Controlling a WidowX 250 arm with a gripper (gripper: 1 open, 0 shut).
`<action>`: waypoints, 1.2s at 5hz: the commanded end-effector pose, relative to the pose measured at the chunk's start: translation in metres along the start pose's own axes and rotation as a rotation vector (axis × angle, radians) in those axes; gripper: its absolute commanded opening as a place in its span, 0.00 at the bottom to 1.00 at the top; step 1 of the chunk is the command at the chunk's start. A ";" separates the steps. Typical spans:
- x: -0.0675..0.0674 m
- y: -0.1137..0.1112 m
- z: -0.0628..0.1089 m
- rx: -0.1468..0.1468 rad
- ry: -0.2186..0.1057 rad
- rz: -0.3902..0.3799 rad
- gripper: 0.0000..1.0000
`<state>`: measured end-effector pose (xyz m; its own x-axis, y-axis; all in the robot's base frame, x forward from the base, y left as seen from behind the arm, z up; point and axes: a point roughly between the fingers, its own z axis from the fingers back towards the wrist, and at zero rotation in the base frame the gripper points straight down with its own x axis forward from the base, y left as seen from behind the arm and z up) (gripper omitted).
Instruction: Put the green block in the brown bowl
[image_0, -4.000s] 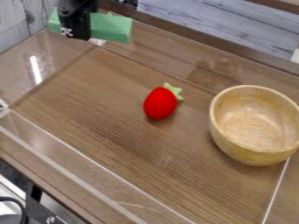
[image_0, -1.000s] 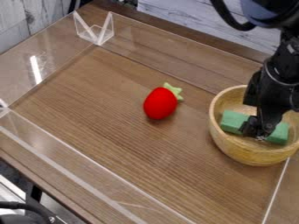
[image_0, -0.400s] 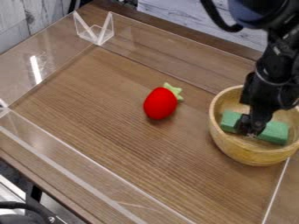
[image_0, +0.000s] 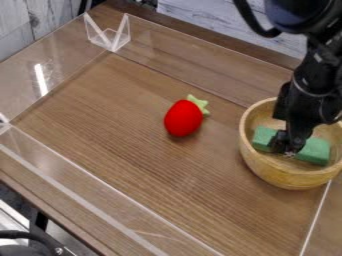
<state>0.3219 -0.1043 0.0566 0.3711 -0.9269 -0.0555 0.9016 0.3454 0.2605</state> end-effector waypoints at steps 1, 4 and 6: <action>-0.001 0.008 0.003 0.032 -0.041 -0.008 0.00; -0.006 0.018 0.011 0.063 -0.059 -0.055 1.00; -0.011 0.026 0.003 0.079 -0.077 -0.105 1.00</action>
<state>0.3354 -0.0845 0.0516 0.2542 -0.9662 -0.0419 0.9278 0.2314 0.2928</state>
